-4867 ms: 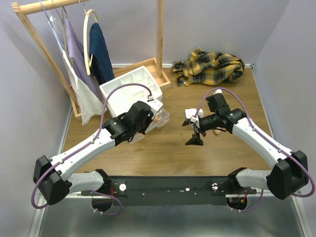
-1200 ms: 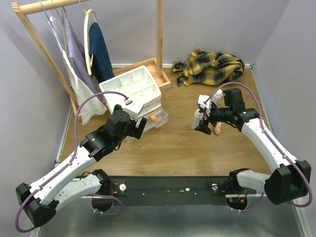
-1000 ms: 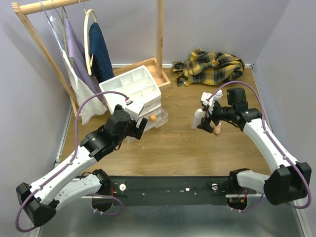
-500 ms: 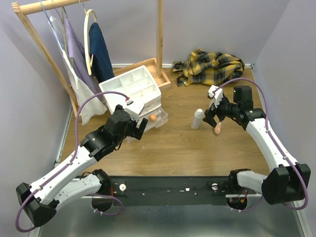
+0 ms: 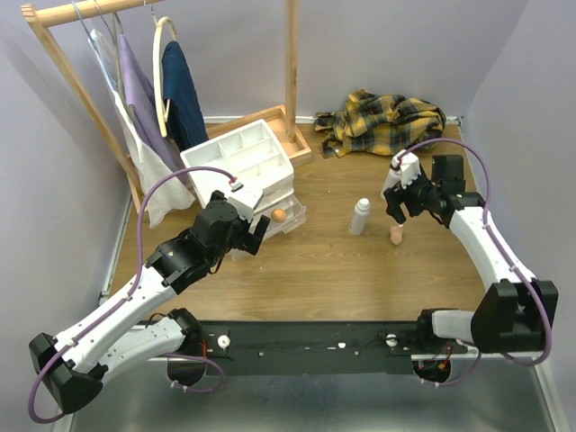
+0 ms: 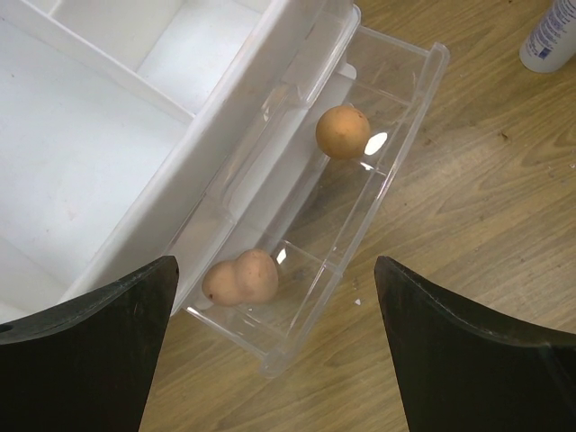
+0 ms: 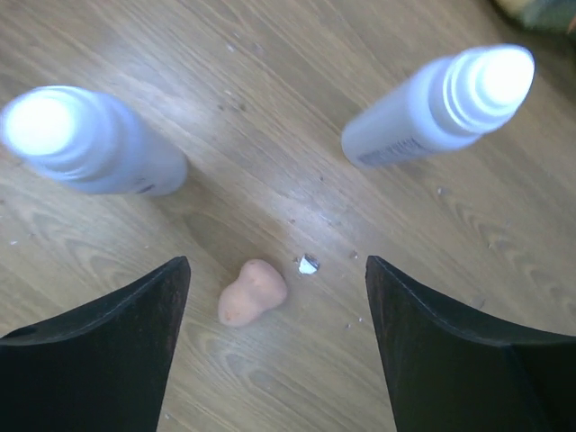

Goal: Organize the makeup
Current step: Pick up the makeup tool from the center of the board.

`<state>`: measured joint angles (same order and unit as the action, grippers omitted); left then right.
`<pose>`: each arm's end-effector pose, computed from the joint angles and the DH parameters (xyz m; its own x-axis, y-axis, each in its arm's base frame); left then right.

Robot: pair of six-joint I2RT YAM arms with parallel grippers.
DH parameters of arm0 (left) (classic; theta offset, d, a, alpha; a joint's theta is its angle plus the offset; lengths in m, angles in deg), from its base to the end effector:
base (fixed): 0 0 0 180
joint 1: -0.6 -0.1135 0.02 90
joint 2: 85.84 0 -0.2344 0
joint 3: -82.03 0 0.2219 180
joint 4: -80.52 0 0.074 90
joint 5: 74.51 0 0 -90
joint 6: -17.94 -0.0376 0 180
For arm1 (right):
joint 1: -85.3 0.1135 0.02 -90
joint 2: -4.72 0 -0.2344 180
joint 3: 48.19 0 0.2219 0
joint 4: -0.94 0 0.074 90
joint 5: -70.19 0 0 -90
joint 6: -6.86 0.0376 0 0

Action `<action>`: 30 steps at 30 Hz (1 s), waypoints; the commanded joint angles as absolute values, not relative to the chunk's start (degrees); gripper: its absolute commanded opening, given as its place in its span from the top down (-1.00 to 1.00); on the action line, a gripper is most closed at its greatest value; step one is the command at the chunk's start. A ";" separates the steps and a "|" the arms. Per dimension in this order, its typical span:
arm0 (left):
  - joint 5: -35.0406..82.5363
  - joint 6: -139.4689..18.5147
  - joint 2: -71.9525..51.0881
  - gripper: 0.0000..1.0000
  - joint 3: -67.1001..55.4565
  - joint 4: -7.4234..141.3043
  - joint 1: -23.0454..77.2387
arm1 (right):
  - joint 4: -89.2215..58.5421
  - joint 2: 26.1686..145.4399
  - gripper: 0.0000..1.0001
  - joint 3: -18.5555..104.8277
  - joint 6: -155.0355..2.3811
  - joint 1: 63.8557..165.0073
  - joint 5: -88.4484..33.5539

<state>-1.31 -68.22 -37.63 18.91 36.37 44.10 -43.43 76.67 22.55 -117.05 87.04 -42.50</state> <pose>0.1338 -0.1120 0.2916 -0.3854 0.2774 -0.8801 0.4512 0.8886 0.0824 0.2447 0.0219 0.2540 -0.4263 -0.5279 -0.7346 -0.6455 0.7464 -0.1618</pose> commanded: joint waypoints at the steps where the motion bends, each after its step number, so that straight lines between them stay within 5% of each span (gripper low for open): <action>1: 0.28 -69.07 -38.82 -0.97 19.24 37.41 43.84 | -41.29 81.97 -0.57 24.19 -111.27 86.27 -35.19; 5: 0.81 -68.98 -39.08 -0.97 19.41 37.50 43.84 | -40.67 86.54 -0.19 23.66 -109.25 86.18 -33.26; 12: 1.25 -68.98 -39.52 -0.97 19.41 37.68 43.84 | -44.62 93.93 0.15 25.68 -109.33 86.18 -33.42; 30: 1.60 -69.07 -39.70 -0.97 19.50 37.68 43.84 | -53.85 100.61 0.42 28.32 -113.37 86.18 -36.50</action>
<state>0.18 -68.42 -39.05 19.04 36.46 44.10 -48.59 99.31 26.64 -111.76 86.67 -34.77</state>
